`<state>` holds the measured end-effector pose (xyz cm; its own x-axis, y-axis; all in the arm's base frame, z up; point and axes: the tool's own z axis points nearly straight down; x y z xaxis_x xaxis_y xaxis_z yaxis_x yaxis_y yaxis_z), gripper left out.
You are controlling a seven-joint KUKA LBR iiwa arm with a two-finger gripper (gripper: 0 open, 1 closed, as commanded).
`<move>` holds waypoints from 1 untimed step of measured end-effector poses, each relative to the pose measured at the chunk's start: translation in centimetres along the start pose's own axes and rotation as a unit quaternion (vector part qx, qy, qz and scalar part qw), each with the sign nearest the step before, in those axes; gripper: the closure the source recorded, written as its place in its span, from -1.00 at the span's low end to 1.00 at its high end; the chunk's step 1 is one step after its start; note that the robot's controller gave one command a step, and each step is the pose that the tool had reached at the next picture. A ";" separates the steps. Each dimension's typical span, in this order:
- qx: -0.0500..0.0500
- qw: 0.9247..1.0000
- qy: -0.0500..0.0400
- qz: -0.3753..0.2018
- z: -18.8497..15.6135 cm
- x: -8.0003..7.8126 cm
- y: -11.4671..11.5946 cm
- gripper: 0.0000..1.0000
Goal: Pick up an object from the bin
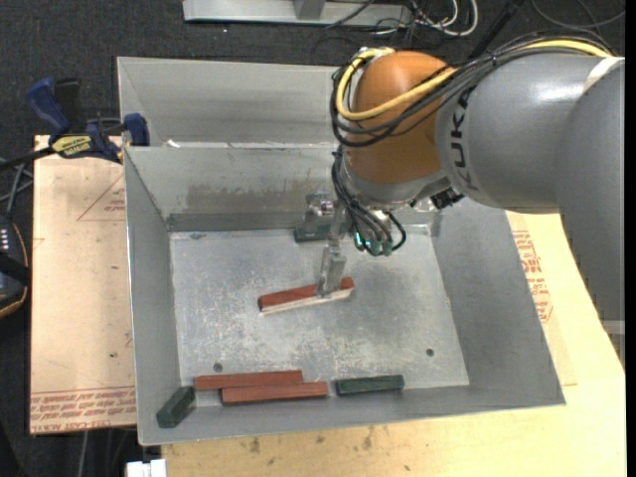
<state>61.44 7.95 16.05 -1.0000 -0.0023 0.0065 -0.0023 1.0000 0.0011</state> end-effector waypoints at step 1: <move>0.000 1.000 -0.004 0.001 -0.4 -0.2 0.0 -1.00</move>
Offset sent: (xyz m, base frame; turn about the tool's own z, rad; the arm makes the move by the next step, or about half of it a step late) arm -0.0252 -0.0163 -0.0905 -0.0820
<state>61.62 7.91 16.49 -1.0000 -0.0009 -0.0010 -0.0009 1.0000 0.0015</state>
